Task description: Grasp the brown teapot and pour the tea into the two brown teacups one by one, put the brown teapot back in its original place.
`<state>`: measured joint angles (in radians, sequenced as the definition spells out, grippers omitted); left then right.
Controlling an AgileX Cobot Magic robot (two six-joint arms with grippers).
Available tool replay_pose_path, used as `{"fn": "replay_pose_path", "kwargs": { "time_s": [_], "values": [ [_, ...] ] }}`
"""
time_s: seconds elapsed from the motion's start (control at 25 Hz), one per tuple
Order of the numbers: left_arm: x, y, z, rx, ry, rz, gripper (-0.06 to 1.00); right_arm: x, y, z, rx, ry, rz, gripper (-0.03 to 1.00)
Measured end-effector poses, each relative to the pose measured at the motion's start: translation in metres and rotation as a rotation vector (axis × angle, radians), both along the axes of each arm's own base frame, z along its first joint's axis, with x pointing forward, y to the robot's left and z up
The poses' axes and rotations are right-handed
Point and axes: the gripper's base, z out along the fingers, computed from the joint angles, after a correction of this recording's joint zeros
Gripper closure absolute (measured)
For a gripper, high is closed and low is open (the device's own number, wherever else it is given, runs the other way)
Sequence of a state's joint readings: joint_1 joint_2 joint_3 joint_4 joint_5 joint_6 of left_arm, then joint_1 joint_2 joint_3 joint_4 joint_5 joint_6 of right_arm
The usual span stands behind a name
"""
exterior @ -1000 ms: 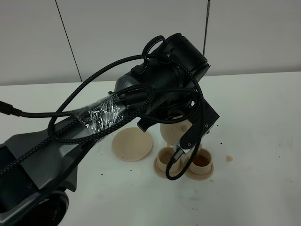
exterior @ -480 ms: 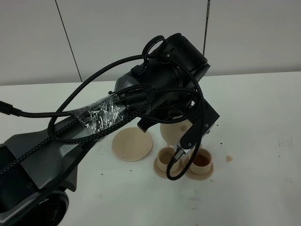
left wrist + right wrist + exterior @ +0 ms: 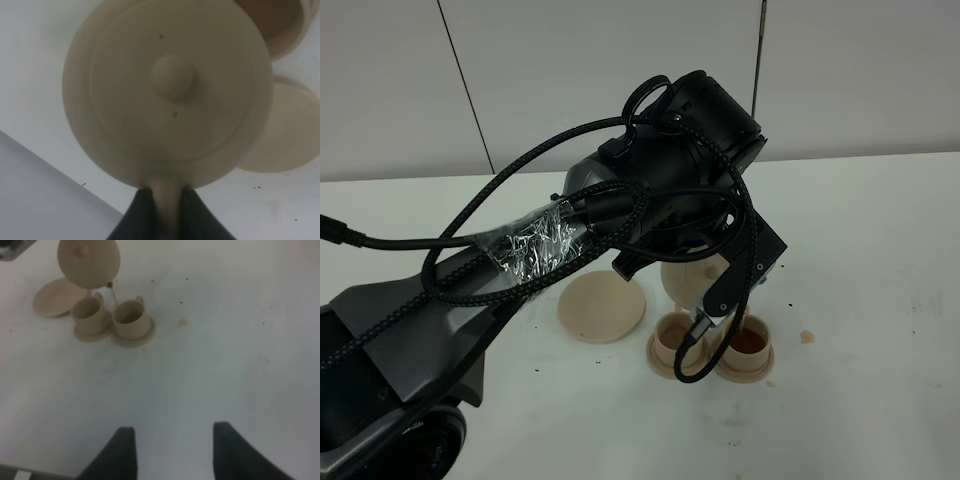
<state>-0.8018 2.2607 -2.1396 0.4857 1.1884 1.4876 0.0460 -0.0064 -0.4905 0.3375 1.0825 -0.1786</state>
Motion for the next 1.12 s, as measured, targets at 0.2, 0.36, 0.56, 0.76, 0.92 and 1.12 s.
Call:
{"fn": "replay_pose_path", "kwargs": {
  "time_s": [0.2, 0.36, 0.56, 0.76, 0.92, 1.12],
  "values": [
    [0.0000, 0.0000, 0.0000, 0.000, 0.000, 0.000, 0.77, 0.0000, 0.0000, 0.0000, 0.000, 0.000, 0.000, 0.62],
    [0.0000, 0.0000, 0.0000, 0.000, 0.000, 0.000, 0.77, 0.0000, 0.0000, 0.0000, 0.000, 0.000, 0.000, 0.62],
    [0.0000, 0.0000, 0.0000, 0.000, 0.000, 0.000, 0.77, 0.0000, 0.0000, 0.0000, 0.000, 0.000, 0.000, 0.62],
    [0.0000, 0.0000, 0.0000, 0.000, 0.000, 0.000, 0.77, 0.0000, 0.0000, 0.0000, 0.000, 0.000, 0.000, 0.62],
    [0.0000, 0.0000, 0.0000, 0.000, 0.000, 0.000, 0.77, 0.0000, 0.0000, 0.0001, 0.000, -0.001, 0.000, 0.62],
    [0.0000, 0.0000, 0.0000, 0.001, 0.000, -0.001, 0.77, 0.0000, 0.0000, 0.0001, 0.000, -0.001, 0.000, 0.62]
  ]
}}
